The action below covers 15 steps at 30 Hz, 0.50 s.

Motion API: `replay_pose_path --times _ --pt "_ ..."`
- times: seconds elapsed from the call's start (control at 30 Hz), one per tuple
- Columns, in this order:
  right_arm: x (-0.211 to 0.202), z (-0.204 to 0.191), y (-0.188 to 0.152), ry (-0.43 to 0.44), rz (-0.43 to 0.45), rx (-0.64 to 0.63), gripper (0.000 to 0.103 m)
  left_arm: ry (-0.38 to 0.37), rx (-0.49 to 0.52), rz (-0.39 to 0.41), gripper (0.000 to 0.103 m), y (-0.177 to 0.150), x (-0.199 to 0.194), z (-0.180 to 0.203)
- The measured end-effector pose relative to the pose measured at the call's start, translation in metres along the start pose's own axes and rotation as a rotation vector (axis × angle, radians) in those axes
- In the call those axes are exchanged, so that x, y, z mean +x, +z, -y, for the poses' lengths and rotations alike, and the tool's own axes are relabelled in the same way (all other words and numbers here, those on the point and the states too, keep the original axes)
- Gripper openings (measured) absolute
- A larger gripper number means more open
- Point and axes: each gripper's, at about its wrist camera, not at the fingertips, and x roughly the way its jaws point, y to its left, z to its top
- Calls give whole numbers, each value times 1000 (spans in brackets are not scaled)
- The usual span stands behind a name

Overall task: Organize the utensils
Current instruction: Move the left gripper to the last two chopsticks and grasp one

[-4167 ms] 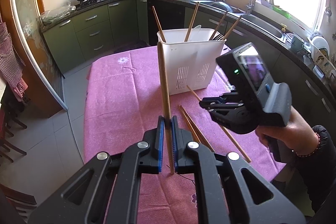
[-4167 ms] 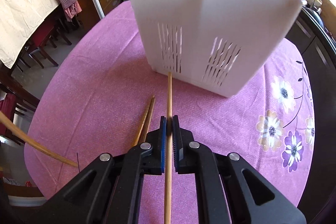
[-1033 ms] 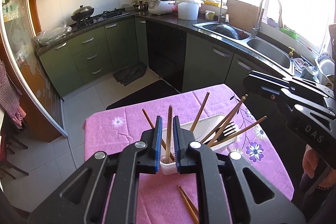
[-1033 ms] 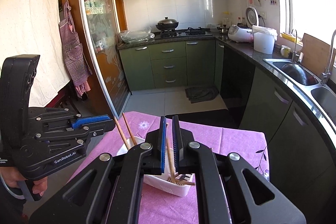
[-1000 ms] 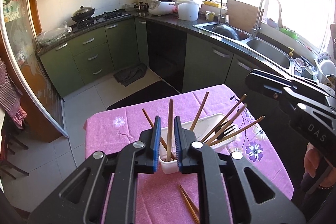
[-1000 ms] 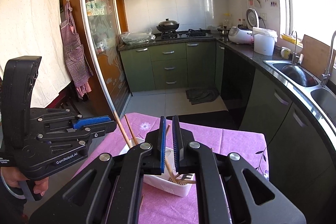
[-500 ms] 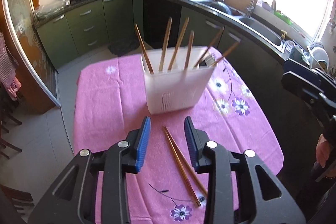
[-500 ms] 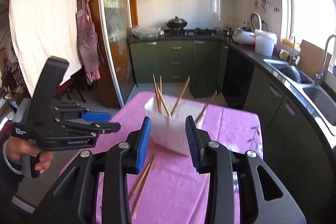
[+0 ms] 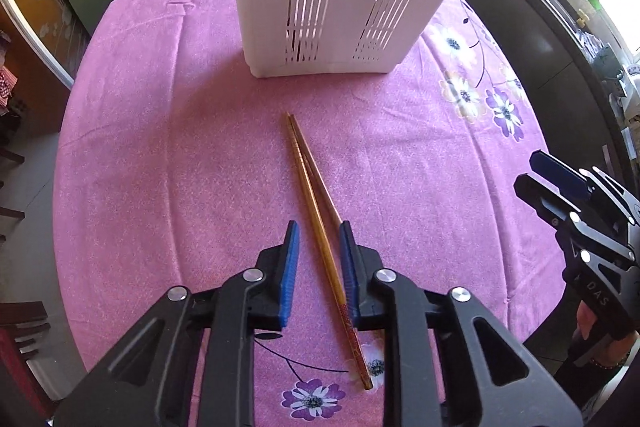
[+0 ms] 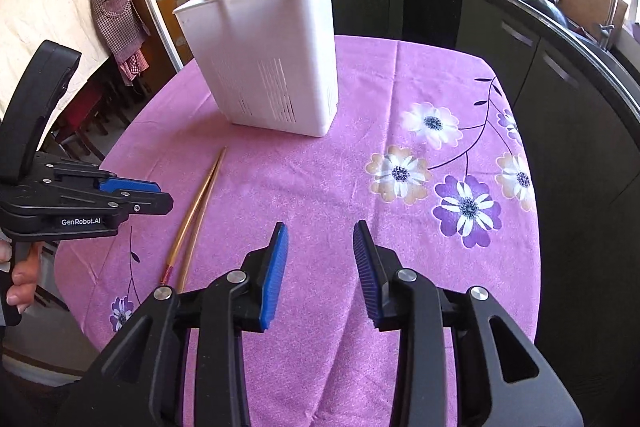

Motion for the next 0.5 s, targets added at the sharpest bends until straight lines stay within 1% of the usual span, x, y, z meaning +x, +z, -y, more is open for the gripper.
replay_pose_path --times 0.2,0.47,0.5 --pt "8 7 4 17 -9 6 34 38 -16 -56 15 9 21 4" --pt "11 13 4 37 -12 16 34 88 -20 -102 12 18 39 9" --pt "11 14 4 38 -11 18 34 96 -18 -98 12 20 39 10"
